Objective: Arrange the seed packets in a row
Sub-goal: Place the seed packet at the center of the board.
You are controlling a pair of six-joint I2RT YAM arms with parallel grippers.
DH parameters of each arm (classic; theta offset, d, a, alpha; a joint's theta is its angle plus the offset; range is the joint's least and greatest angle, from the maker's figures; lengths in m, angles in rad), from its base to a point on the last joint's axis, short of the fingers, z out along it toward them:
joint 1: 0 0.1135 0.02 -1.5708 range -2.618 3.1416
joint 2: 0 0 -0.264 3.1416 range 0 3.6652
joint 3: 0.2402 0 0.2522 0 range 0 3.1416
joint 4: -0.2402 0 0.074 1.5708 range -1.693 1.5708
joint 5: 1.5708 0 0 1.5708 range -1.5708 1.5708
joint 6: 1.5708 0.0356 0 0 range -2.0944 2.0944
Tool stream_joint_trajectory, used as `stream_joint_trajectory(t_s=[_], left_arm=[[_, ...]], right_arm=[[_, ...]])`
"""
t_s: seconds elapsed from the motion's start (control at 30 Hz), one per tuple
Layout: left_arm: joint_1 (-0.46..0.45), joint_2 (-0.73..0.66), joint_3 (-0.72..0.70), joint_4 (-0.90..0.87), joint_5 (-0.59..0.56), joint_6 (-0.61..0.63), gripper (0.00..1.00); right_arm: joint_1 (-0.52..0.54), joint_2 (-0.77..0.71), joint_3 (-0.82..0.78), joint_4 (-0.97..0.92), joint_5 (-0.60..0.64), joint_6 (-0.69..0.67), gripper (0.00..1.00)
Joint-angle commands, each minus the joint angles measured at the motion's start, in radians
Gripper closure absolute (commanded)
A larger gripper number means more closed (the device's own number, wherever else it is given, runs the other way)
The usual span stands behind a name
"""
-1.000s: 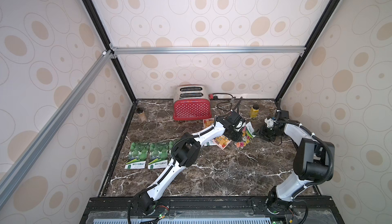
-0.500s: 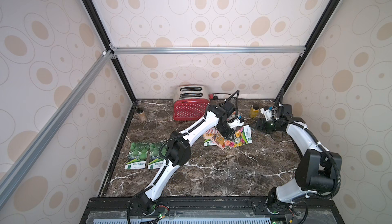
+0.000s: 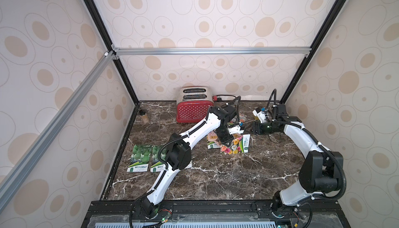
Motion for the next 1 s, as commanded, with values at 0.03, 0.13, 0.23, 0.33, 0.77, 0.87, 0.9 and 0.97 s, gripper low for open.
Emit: stream_joint_trajectory(t_s=[0.03, 0.13, 0.23, 0.33, 0.77, 0.87, 0.9, 0.97], left_arm=[[-0.002, -0.052, -0.002, -0.076, -0.016, 0.081, 0.76], [-0.002, -0.051, -0.009, -0.091, -0.035, 0.098, 0.77], [0.008, -0.042, 0.011, -0.111, -0.057, 0.110, 0.78], [0.034, -0.040, 0.019, -0.119, -0.047, 0.126, 0.78], [0.055, 0.029, 0.111, -0.172, -0.053, 0.173, 0.80], [0.054, 0.035, 0.114, -0.171, -0.056, 0.170, 0.80], [0.055, 0.036, 0.114, -0.167, -0.058, 0.168, 0.79], [0.055, 0.041, 0.120, -0.158, -0.072, 0.159, 0.75]], right_arm=[[0.055, 0.034, 0.038, -0.086, -0.038, -0.110, 0.44], [0.077, 0.027, 0.039, -0.100, -0.061, -0.131, 0.44], [0.088, 0.034, 0.044, -0.122, -0.063, -0.142, 0.44], [0.093, 0.041, 0.042, -0.127, -0.071, -0.145, 0.45], [0.157, 0.087, 0.058, -0.177, -0.099, -0.180, 0.55], [0.159, 0.085, 0.059, -0.167, -0.100, -0.173, 0.65], [0.161, 0.089, 0.062, -0.171, -0.098, -0.172, 0.71], [0.172, 0.096, 0.068, -0.180, -0.105, -0.179, 0.79]])
